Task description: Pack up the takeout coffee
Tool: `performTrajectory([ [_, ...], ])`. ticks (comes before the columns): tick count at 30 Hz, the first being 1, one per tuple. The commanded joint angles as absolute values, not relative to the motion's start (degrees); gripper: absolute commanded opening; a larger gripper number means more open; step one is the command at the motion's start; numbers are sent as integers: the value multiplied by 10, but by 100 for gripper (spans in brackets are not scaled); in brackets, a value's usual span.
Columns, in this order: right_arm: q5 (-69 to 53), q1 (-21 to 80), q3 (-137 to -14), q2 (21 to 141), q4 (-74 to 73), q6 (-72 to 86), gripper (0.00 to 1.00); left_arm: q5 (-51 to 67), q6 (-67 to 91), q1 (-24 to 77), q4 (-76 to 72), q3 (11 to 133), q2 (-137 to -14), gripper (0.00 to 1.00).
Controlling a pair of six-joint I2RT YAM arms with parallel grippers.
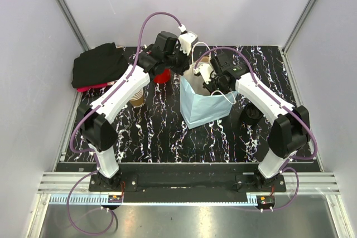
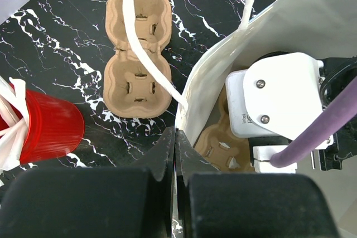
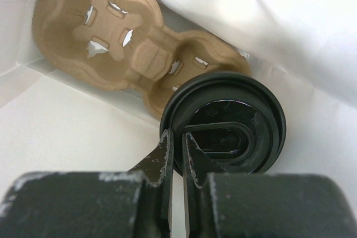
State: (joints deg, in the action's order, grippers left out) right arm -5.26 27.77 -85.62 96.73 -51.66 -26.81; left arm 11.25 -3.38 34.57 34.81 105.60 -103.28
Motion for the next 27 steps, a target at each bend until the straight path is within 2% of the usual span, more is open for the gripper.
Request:
performTrajectory([
  [1, -67, 275, -853, 940, -497, -276, 0, 120, -36, 350, 334, 1056, -1009, 0],
  [27, -85, 275, -844, 944, -472, -280, 0, 125, -36, 353, 336, 1057, -1013, 0],
])
